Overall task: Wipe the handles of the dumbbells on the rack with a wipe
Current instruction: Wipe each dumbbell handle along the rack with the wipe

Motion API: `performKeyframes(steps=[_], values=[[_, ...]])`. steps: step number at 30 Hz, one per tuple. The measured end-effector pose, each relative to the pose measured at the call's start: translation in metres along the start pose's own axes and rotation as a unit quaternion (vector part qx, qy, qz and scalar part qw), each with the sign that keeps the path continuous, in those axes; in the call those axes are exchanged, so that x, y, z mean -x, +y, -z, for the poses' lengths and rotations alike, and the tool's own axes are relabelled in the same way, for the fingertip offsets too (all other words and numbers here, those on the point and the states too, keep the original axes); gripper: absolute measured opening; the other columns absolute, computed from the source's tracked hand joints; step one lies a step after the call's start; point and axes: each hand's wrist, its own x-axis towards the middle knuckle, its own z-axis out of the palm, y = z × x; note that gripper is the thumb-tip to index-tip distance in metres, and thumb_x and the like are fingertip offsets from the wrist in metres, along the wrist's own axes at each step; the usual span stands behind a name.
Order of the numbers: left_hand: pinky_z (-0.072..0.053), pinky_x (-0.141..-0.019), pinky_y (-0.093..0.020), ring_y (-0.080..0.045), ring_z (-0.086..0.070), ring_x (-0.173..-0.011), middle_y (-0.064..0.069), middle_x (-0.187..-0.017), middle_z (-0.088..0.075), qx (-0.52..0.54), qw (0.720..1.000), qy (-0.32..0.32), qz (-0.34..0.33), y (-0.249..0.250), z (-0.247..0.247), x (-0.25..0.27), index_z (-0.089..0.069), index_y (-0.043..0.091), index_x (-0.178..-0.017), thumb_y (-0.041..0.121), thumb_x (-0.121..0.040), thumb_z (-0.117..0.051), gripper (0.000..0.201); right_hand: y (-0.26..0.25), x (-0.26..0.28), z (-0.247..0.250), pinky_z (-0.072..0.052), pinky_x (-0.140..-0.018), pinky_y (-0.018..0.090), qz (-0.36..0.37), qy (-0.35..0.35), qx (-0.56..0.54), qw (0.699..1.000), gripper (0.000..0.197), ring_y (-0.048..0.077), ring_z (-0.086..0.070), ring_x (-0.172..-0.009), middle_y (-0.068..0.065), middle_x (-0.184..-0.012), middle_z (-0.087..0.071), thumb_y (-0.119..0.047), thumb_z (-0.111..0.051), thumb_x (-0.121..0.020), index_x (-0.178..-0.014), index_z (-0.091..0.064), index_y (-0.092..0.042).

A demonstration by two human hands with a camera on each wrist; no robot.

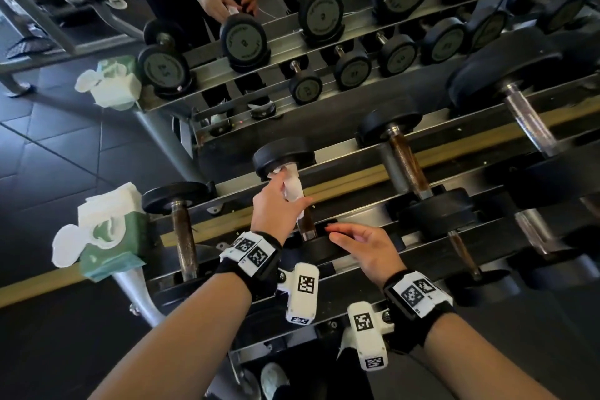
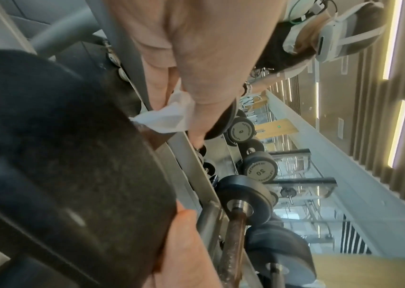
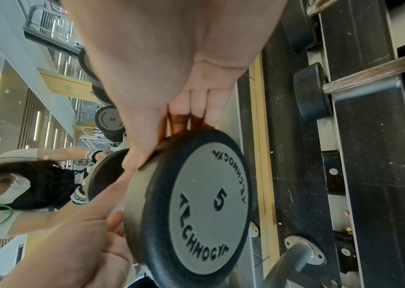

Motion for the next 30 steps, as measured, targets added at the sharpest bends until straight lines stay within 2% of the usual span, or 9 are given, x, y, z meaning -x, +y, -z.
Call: performKeyframes(steps=[6, 9, 12, 16, 19, 25, 26, 28, 30], values=[[-0.053, -0.084, -0.033, -0.028, -0.065, -0.097, -0.012, -0.107, -0.065, -0.166, 0.98, -0.074, -0.08, -0.005, 0.006, 0.005, -0.041, 0.023, -0.147, 0.005, -0.097, -0.045, 0.054, -0.002, 0.002, -0.001, -0.052, -0.077, 0.011, -0.007, -0.002, -0.01, 1.0, 0.019, 0.007, -0.072, -0.097, -0.005, -0.102, -0.077, -0.01, -0.069, -0.089, -0.107, -0.075, -0.015], [-0.055, -0.082, -0.028, -0.016, -0.064, -0.091, -0.007, -0.113, -0.064, -0.227, 0.963, -0.117, -0.09, -0.016, 0.009, 0.021, -0.036, 0.025, -0.148, 0.013, -0.1, -0.048, 0.051, -0.004, 0.003, -0.001, -0.053, -0.078, 0.012, -0.007, -0.004, -0.005, 1.0, 0.02, 0.008, -0.072, -0.098, -0.005, -0.103, -0.077, -0.01, -0.068, -0.09, -0.109, -0.074, -0.014], [-0.048, -0.069, -0.016, -0.001, -0.06, -0.08, 0.005, -0.102, -0.065, -0.167, 0.974, -0.149, -0.037, -0.027, 0.018, 0.022, -0.049, 0.033, -0.14, 0.026, -0.102, -0.046, 0.039, -0.007, 0.005, -0.001, -0.054, -0.079, 0.016, -0.013, -0.009, -0.005, 1.0, 0.021, 0.012, -0.072, -0.099, -0.002, -0.104, -0.077, -0.011, -0.067, -0.091, -0.111, -0.074, -0.014], [-0.041, -0.051, -0.012, 0.0, -0.06, -0.062, 0.008, -0.08, -0.067, -0.058, 0.997, -0.045, 0.014, -0.029, 0.033, 0.01, -0.064, 0.033, -0.125, 0.036, -0.101, -0.045, 0.03, -0.007, 0.005, -0.001, -0.054, -0.083, 0.018, -0.011, -0.011, -0.003, 1.0, 0.022, 0.013, -0.071, -0.102, -0.001, -0.106, -0.076, -0.011, -0.067, -0.091, -0.112, -0.073, -0.014], [-0.042, -0.066, -0.023, -0.011, -0.063, -0.082, 0.005, -0.09, -0.068, -0.034, 0.999, 0.009, 0.028, -0.027, 0.033, 0.001, -0.063, 0.032, -0.129, 0.036, -0.1, -0.044, 0.034, -0.005, 0.005, -0.002, -0.054, -0.081, 0.017, -0.013, -0.011, -0.011, 1.0, 0.022, 0.014, -0.072, -0.102, -0.001, -0.105, -0.077, -0.012, -0.067, -0.091, -0.112, -0.073, -0.016], [-0.051, -0.093, -0.036, -0.016, -0.064, -0.1, 0.001, -0.109, -0.069, 0.071, 0.994, -0.029, 0.079, -0.022, 0.007, -0.005, -0.061, 0.024, -0.132, 0.03, -0.103, -0.044, 0.034, -0.002, 0.005, 0.0, -0.054, -0.093, 0.023, -0.002, -0.019, 0.009, 1.0, 0.021, 0.012, -0.07, -0.106, -0.004, -0.109, -0.076, -0.018, -0.069, -0.091, -0.111, -0.074, -0.022], [-0.051, -0.093, -0.034, -0.012, -0.063, -0.102, 0.005, -0.112, -0.068, 0.09, 0.993, -0.029, 0.072, -0.021, 0.005, -0.005, -0.056, 0.026, -0.137, 0.028, -0.102, -0.046, 0.036, -0.001, 0.004, 0.0, -0.054, -0.092, 0.02, 0.001, -0.017, 0.011, 1.0, 0.021, 0.011, -0.07, -0.105, -0.005, -0.108, -0.076, -0.018, -0.069, -0.091, -0.11, -0.075, -0.024], [-0.047, -0.079, -0.019, 0.003, -0.058, -0.092, 0.019, -0.106, -0.062, 0.087, 0.995, -0.028, 0.036, -0.019, 0.001, -0.003, -0.047, 0.031, -0.143, 0.029, -0.1, -0.052, 0.043, -0.001, 0.004, 0.001, -0.05, -0.089, 0.012, 0.008, -0.01, 0.017, 1.0, 0.019, 0.007, -0.069, -0.105, -0.008, -0.107, -0.076, -0.019, -0.07, -0.09, -0.107, -0.076, -0.027], [-0.043, -0.079, -0.016, 0.006, -0.055, -0.093, 0.021, -0.111, -0.059, 0.074, 0.997, -0.019, 0.023, -0.018, -0.003, -0.001, -0.044, 0.032, -0.145, 0.032, -0.099, -0.054, 0.047, 0.0, 0.004, 0.0, -0.044, -0.085, 0.003, 0.016, -0.009, 0.033, 0.999, 0.018, 0.0, -0.067, -0.105, -0.013, -0.107, -0.075, -0.021, -0.07, -0.09, -0.106, -0.076, -0.029]])
